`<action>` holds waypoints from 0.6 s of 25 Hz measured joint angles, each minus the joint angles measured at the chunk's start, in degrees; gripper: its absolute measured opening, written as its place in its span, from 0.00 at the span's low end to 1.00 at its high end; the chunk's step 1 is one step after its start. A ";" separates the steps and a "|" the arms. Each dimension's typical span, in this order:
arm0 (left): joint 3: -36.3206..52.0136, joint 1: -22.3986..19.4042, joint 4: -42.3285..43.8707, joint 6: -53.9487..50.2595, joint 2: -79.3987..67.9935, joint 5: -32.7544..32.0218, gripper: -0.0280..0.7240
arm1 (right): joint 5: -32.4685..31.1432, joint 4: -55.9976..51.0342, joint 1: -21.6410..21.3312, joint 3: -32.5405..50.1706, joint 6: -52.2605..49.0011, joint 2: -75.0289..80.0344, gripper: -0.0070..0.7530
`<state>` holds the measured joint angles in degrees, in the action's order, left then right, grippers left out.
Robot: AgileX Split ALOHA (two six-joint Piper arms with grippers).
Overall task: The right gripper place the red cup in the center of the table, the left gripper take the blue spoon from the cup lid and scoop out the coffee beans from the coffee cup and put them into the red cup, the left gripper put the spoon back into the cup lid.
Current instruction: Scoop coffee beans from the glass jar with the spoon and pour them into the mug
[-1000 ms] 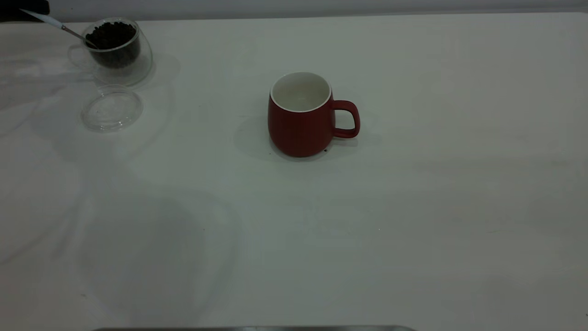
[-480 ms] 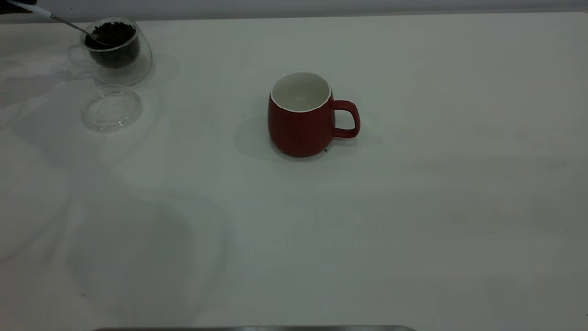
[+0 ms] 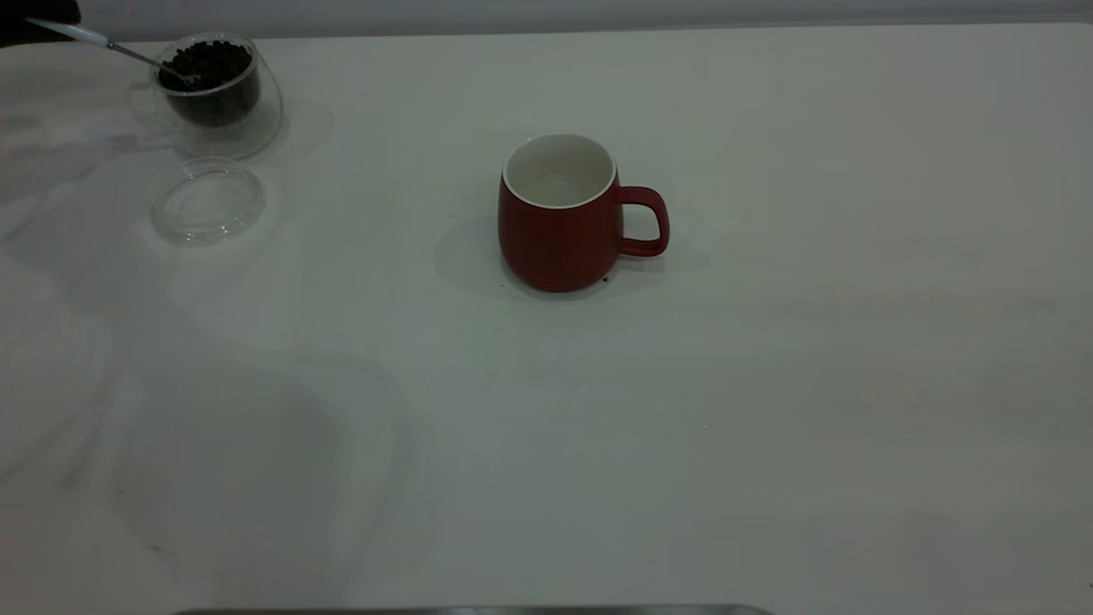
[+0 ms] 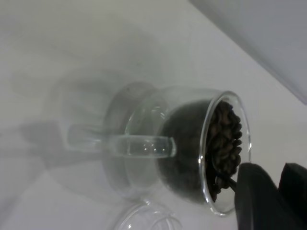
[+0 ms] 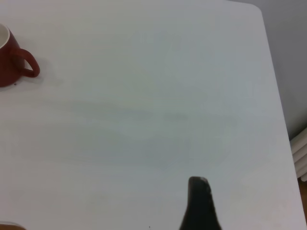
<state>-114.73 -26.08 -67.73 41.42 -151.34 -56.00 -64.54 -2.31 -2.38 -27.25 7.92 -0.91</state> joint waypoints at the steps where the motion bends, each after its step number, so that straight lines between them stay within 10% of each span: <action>1: 0.00 0.00 -0.27 0.00 -0.31 -0.05 0.19 | 0.00 0.00 0.00 0.00 0.00 0.00 0.78; 15: 0.00 -0.47 -5.62 1.77 -2.82 -0.61 0.19 | 0.00 0.00 0.00 0.00 0.00 0.00 0.78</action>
<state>-114.73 -26.55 -73.35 43.20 -154.16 -56.61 -64.54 -2.31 -2.38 -27.25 7.92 -0.91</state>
